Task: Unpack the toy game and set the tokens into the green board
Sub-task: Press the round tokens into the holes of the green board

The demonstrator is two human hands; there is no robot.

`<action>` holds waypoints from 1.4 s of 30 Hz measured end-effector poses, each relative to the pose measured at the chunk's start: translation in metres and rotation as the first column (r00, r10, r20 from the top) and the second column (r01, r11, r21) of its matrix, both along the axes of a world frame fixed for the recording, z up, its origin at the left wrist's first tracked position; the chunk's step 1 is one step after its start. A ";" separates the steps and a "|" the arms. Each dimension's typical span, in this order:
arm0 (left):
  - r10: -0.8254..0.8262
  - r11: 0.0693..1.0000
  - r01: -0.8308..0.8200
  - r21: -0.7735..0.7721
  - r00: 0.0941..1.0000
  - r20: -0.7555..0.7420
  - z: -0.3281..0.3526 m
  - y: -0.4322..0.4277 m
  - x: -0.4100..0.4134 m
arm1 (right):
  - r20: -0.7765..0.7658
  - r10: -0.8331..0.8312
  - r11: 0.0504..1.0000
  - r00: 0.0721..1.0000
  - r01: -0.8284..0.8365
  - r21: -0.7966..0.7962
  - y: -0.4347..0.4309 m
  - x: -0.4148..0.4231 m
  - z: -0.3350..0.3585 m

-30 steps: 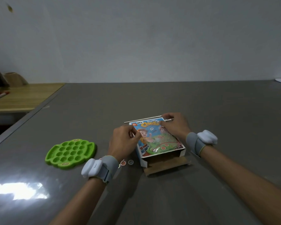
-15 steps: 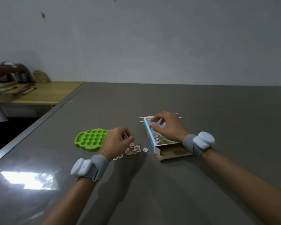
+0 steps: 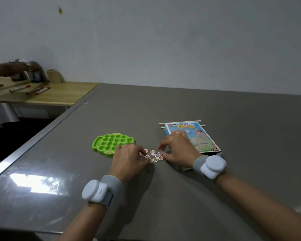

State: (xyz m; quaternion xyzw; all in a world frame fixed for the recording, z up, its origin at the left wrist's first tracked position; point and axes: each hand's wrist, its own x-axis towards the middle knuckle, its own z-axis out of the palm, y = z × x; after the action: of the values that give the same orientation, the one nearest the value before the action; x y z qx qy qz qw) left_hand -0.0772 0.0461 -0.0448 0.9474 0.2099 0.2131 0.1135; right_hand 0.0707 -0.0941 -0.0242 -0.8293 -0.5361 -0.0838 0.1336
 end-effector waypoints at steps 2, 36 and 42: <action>0.014 0.998 -0.014 0.055 1.000 -0.004 -0.003 -0.003 0.004 | 0.002 -0.005 1.000 1.000 0.005 -0.008 0.006 0.002 0.000; 0.075 0.979 -0.074 0.191 0.997 -0.001 0.043 0.047 -0.025 | -0.041 0.070 0.982 0.997 -0.062 0.180 0.040 -0.011 0.011; 0.108 0.978 -0.105 0.180 0.994 -0.010 0.049 0.081 -0.026 | -0.038 0.155 0.967 0.987 -0.144 0.209 0.081 -0.028 0.008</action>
State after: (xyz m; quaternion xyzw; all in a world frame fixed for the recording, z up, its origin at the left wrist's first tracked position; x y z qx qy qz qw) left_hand -0.1037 0.1268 0.0040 0.9432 0.2415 0.2277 0.0143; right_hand 0.0423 -0.0134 -0.0160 -0.7702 -0.5818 -0.1060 0.2390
